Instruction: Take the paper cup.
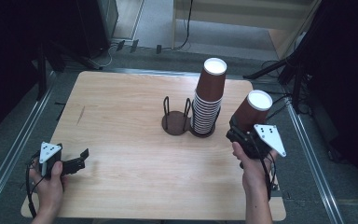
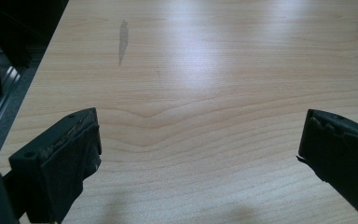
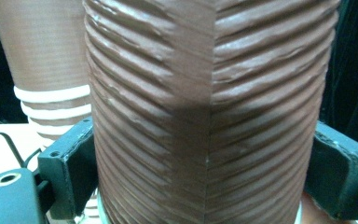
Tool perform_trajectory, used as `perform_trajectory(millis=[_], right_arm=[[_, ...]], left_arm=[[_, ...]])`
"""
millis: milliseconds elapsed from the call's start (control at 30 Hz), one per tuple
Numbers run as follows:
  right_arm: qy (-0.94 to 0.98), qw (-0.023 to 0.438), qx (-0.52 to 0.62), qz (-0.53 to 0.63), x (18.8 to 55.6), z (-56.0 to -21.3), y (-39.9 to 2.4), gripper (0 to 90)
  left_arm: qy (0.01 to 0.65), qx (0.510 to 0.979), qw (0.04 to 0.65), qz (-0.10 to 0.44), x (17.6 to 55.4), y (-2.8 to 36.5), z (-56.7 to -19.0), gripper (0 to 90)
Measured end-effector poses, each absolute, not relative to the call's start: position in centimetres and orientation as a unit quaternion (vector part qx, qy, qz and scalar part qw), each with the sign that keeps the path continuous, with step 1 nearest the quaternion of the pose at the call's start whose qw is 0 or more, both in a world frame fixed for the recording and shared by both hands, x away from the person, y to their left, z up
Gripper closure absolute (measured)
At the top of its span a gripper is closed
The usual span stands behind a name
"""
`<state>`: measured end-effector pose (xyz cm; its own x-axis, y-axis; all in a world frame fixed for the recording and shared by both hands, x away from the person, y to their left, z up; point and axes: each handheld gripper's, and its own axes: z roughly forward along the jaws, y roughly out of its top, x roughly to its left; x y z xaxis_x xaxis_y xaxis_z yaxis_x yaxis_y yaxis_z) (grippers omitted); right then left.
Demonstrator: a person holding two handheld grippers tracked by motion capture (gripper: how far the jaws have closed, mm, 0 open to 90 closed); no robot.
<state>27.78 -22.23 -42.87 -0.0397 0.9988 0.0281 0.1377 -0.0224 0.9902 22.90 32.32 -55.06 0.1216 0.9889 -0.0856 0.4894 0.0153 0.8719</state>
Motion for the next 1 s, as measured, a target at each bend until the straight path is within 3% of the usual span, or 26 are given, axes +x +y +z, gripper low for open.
perform_trajectory(millis=[400,533,1000], right_arm=[[0.545,0.427,0.557,0.459,25.3,-48.2,-22.0,9.8],[0.544,0.421,0.561,0.461,24.7,-48.7,-22.2,9.8],[0.585,0.408,0.540,0.447,24.3,-51.1,-21.6,9.8]], left_arm=[[0.598,0.625,0.388,0.317,23.2,32.2,-55.1,0.0],[0.609,0.613,0.410,0.292,23.3,32.6,-55.1,0.0],[0.642,0.565,0.418,0.307,23.4,33.5,-55.1,0.0]])
